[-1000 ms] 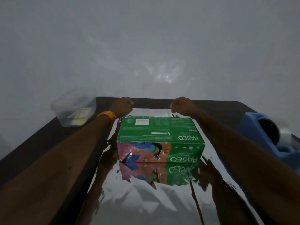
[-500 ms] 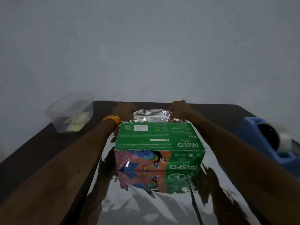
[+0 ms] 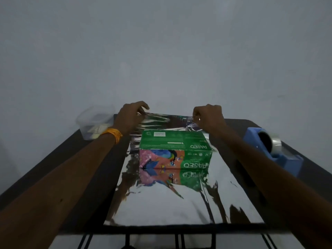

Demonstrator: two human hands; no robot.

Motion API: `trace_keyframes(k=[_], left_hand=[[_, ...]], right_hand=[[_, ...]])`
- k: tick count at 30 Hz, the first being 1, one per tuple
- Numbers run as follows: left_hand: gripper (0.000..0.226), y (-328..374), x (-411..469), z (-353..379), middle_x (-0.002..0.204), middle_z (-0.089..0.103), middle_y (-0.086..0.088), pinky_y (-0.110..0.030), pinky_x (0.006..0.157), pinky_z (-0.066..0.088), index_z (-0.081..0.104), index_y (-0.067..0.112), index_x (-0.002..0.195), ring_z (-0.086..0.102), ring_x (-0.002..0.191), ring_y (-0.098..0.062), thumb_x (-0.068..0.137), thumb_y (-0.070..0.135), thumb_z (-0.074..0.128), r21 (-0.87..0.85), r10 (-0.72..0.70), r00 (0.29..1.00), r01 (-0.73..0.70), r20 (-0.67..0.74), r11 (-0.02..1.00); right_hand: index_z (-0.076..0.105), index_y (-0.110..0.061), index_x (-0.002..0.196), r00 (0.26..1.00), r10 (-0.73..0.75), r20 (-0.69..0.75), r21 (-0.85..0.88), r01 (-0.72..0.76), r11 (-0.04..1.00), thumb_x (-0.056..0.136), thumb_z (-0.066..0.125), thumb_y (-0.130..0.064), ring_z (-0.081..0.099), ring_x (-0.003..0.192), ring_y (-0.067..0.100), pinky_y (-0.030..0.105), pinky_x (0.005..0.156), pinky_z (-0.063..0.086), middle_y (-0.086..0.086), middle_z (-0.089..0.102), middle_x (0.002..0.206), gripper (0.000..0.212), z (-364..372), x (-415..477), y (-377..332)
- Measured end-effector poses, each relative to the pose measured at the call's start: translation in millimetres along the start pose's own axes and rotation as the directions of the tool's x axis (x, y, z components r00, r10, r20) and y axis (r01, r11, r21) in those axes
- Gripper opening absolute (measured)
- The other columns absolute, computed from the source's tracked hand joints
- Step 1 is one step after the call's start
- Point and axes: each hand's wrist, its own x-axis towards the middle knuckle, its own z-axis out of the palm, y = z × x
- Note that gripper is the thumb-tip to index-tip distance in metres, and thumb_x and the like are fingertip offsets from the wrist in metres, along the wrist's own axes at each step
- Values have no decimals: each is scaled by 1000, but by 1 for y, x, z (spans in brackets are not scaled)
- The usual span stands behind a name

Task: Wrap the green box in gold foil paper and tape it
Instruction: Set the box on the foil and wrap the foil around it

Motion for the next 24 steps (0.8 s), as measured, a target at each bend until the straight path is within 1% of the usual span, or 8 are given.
trace_keyframes(k=[2,4,6,8,12,19,22,24], left_hand=[[23,12,-18,-10,81,69,2,-30,78,54,71,16,102,67,77,-15,81,6,73,-1,32,999,-32,-13,999],[21,24,-36,-19,86,73,-3,-33,77,55,73,13,98,68,78,-20,79,5,70,22,81,996,-80,-39,997],[19,33,-51,-25,89,73,-7,-33,78,54,74,9,95,67,82,-23,79,0,70,68,126,991,-123,-38,990],[19,39,-64,-31,91,73,-8,-28,78,52,75,8,94,66,83,-22,79,-4,71,74,145,988,-142,-45,987],[15,48,-82,-40,88,72,-5,-27,74,52,75,12,90,61,78,-13,79,2,76,82,154,988,-151,-32,985],[18,53,-113,-42,87,72,-4,-29,71,55,74,10,89,65,76,-16,75,0,74,107,168,984,-175,66,979],[20,56,-123,-46,82,68,1,-31,66,54,73,16,89,61,73,-13,72,25,70,114,142,983,-155,116,981],[32,61,-126,-50,78,62,6,-28,62,45,70,19,88,54,72,-10,67,41,59,139,128,989,-136,69,981]], right_hand=[[70,-22,84,1000,-23,12,-29,24,999,81,68,-19,66,81,23,33,82,36,-3,72,79,5,-15,-18,-9],[68,-20,86,997,-52,58,-30,54,998,85,65,-18,65,83,27,33,73,40,1,71,85,4,-29,-36,-17],[65,-20,89,992,-37,122,-37,42,998,87,61,-15,61,89,27,30,67,37,1,67,92,7,-41,-54,-24],[66,-21,96,987,-59,152,-78,72,994,89,61,-15,60,94,26,29,68,35,2,65,100,10,-47,-70,-26],[66,-22,102,983,-99,157,-166,125,978,89,61,-18,62,97,24,29,68,37,1,68,103,14,-61,-94,-29],[67,-24,100,979,-79,190,-173,112,978,88,61,-14,62,97,23,30,72,43,-1,68,102,17,-76,-115,-32],[67,-24,102,965,-105,241,-152,145,978,84,62,-10,59,101,20,27,71,39,-3,66,103,23,-78,-124,-30],[67,-25,101,960,-102,259,-104,133,986,80,65,-12,59,99,19,27,71,40,-6,65,102,25,-80,-129,-30]])
